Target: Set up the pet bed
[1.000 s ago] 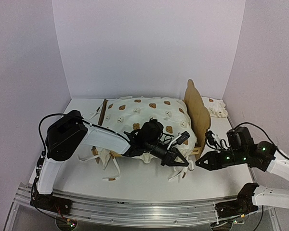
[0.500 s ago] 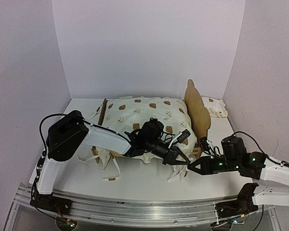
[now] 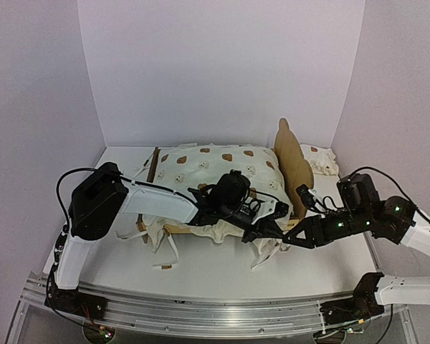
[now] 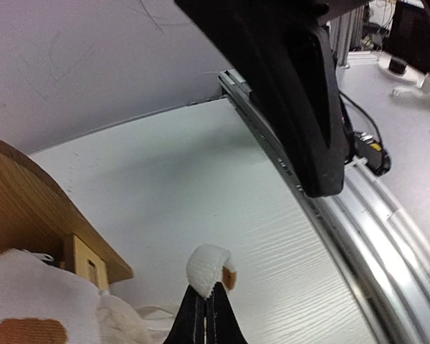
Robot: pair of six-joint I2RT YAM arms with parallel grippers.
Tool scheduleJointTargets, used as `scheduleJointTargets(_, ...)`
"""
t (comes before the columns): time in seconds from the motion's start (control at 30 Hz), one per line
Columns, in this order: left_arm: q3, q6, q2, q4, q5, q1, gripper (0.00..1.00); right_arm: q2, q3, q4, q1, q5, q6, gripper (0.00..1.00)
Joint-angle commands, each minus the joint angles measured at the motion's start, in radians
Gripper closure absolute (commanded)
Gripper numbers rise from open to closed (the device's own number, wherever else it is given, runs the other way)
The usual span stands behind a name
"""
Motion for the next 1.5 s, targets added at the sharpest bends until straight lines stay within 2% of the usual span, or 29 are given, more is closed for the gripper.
scheduleJointTargets(0.0,0.034,0.432,-0.065,-0.084,-0.118,-0.011,1.00,0.042,0.062,-0.127,-0.003,0.058,0.031,0.53)
scheduleJointTargets(0.07,0.024,0.525,-0.075,-0.071,-0.139,-0.017,1.00,0.054,0.075,-0.133,-0.005,0.061,0.044,0.53)
scheduleJointTargets(0.17,0.014,0.572,-0.080,-0.051,-0.147,-0.021,1.00,0.056,0.079,-0.144,-0.007,0.086,0.043,0.53)
scheduleJointTargets(0.27,-0.011,0.586,-0.094,-0.041,-0.102,-0.022,1.00,0.054,0.071,-0.142,-0.015,0.174,0.004,0.57)
scheduleJointTargets(0.33,-0.023,0.545,-0.101,-0.018,-0.079,-0.022,1.00,0.074,0.069,-0.122,-0.024,0.201,-0.040,0.61)
scheduleJointTargets(0.7,-0.032,0.487,-0.103,-0.012,-0.063,-0.025,1.00,0.235,0.055,0.030,-0.086,0.038,-0.143,0.63)
scheduleJointTargets(0.93,-0.020,0.435,-0.092,0.009,-0.082,-0.027,1.00,0.250,0.020,0.058,-0.102,-0.043,-0.131,0.97)
scheduleJointTargets(0.97,-0.019,0.423,-0.091,0.017,-0.090,-0.026,1.00,0.246,0.013,0.057,-0.105,-0.050,-0.123,1.00)
scheduleJointTargets(1.07,-0.018,0.380,-0.088,0.039,-0.127,-0.025,1.00,0.226,-0.010,0.047,-0.116,-0.044,-0.089,1.00)
scheduleJointTargets(1.13,-0.018,0.350,-0.086,0.048,-0.160,-0.024,0.94,0.206,-0.031,0.031,-0.129,-0.013,-0.059,1.00)
scheduleJointTargets(1.2,-0.019,0.311,-0.087,0.049,-0.191,-0.023,0.76,0.191,-0.046,0.007,-0.137,0.035,-0.031,1.00)
scheduleJointTargets(1.27,-0.023,0.245,-0.090,0.047,-0.216,-0.021,0.65,0.186,-0.056,-0.012,-0.141,0.072,-0.011,1.00)
scheduleJointTargets(1.33,-0.025,0.158,-0.091,0.042,-0.248,-0.018,0.61,0.183,-0.064,-0.015,-0.142,0.097,0.000,1.00)
scheduleJointTargets(1.47,-0.024,-0.148,-0.091,0.016,-0.331,-0.016,0.62,0.179,-0.065,-0.015,-0.142,0.094,-0.004,1.00)
